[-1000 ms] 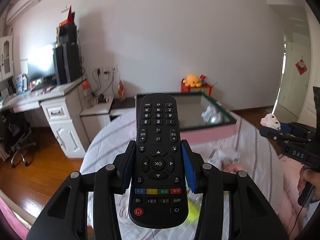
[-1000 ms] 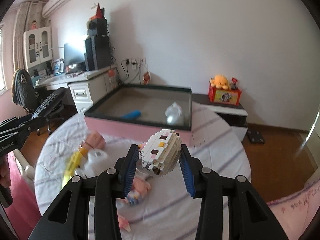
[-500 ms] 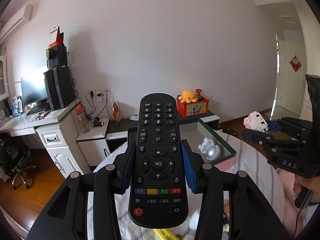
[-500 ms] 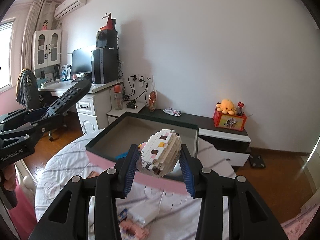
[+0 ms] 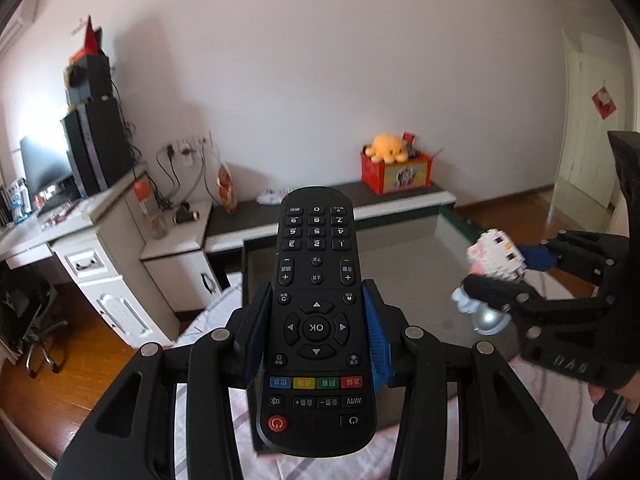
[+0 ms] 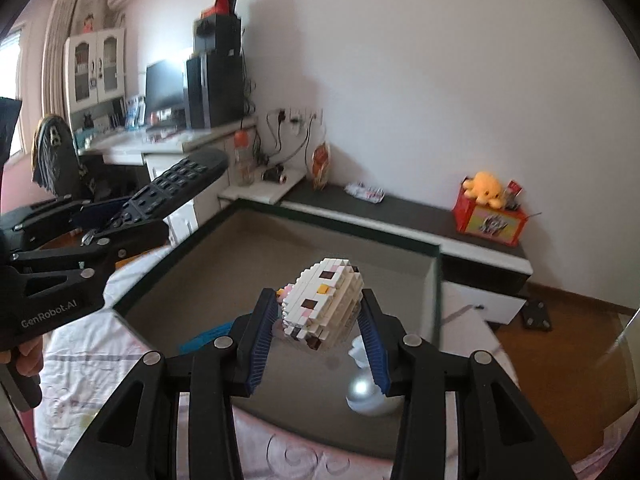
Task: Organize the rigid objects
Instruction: 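Lower the remote and block figure into the pink box and open both tools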
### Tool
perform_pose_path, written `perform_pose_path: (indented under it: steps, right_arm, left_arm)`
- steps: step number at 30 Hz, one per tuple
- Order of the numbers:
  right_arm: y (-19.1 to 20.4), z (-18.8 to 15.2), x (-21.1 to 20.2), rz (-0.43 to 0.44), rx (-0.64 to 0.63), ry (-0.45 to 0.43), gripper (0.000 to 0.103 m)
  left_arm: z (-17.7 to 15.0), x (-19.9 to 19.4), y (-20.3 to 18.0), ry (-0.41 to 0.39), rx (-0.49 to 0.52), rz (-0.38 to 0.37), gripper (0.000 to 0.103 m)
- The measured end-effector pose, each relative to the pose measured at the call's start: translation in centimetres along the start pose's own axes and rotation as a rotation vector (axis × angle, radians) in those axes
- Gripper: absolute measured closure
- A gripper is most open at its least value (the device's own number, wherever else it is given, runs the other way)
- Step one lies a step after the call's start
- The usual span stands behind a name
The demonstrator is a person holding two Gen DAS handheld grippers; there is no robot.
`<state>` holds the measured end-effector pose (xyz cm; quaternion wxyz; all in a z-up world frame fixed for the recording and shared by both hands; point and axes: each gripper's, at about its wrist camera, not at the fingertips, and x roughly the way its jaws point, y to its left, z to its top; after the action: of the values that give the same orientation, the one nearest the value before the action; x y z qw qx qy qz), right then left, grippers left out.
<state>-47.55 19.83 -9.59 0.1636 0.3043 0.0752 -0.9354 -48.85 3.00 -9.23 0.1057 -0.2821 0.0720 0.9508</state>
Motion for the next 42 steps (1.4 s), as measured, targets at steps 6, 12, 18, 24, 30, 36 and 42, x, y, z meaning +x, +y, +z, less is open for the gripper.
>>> perform_pose_path:
  steps: [6,12,18,24,30,36,42]
  right_arm:
    - [0.6,-0.8,5.0,0.042,-0.022,0.110,0.060]
    - [0.7,-2.3,7.0,0.062,-0.036,0.177,0.060]
    - [0.8,-2.7,7.5,0.093,-0.015,0.180,0.060]
    - [0.9,-2.7,7.5,0.094,-0.007,0.174,0.060]
    - [0.9,-2.6,7.3,0.085,-0.004,0.155,0.046]
    - [0.8,-2.1,5.4,0.091,0.014,0.091,0.027]
    - [0.8,-1.6,0.5,0.032,0.028,-0.007,0.020]
  left_arm:
    - [-1.4,3.5,-0.1,0.078,0.009,0.015,0.059]
    - [-2.7,5.0,-0.3,0.117,0.002,0.014,0.059]
    - [-3.5,5.4,0.0,0.130,-0.017,0.029,0.058]
    - [-3.6,4.7,0.8,0.102,-0.044,0.044,0.058]
    - [-3.6,4.3,0.9,0.093,-0.047,0.044,0.034]
    - [-3.0,0.9,1.5,0.017,-0.091,0.083,0.008]
    - [-2.9,-5.8,1.2,-0.098,-0.118,0.152,0.000]
